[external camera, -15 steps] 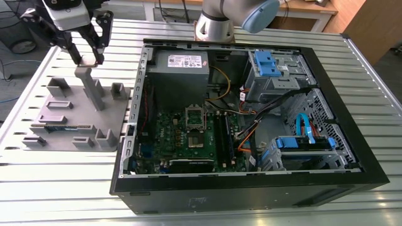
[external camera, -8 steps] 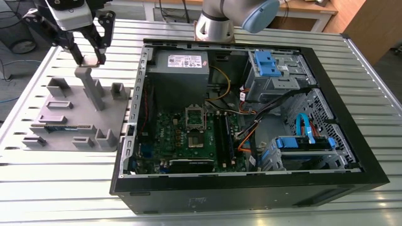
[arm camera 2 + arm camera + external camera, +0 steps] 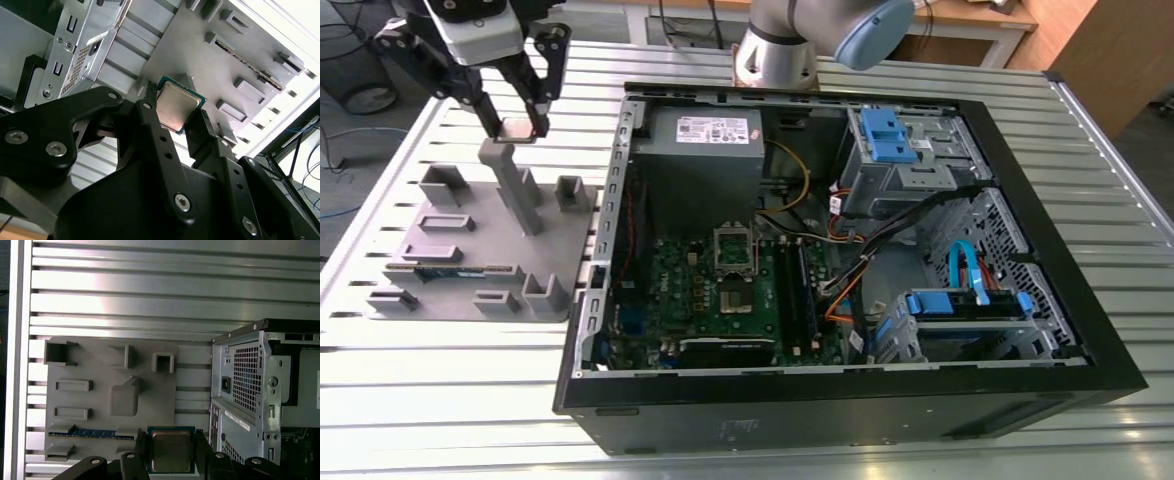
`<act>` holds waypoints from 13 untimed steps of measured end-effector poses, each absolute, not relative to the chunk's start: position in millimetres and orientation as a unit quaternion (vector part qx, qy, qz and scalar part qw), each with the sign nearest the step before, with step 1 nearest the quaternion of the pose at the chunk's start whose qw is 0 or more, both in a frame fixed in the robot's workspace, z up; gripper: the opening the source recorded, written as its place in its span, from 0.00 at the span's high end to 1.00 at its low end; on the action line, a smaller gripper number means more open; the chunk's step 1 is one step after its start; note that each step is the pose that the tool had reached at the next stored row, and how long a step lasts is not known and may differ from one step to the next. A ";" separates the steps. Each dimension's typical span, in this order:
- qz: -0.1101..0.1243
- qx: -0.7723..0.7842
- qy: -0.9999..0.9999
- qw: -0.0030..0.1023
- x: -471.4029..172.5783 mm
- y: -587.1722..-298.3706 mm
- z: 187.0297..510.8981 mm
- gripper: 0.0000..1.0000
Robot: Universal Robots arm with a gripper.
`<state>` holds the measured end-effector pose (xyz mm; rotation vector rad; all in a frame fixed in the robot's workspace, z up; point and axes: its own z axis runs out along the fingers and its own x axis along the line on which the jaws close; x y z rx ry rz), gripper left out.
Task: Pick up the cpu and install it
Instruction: 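Pick up the cpu and move it towards the insertion slot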
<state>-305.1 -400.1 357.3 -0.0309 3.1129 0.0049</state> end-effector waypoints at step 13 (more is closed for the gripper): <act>0.002 -0.010 1.000 0.014 -298.1 -400.1 357.3 0.53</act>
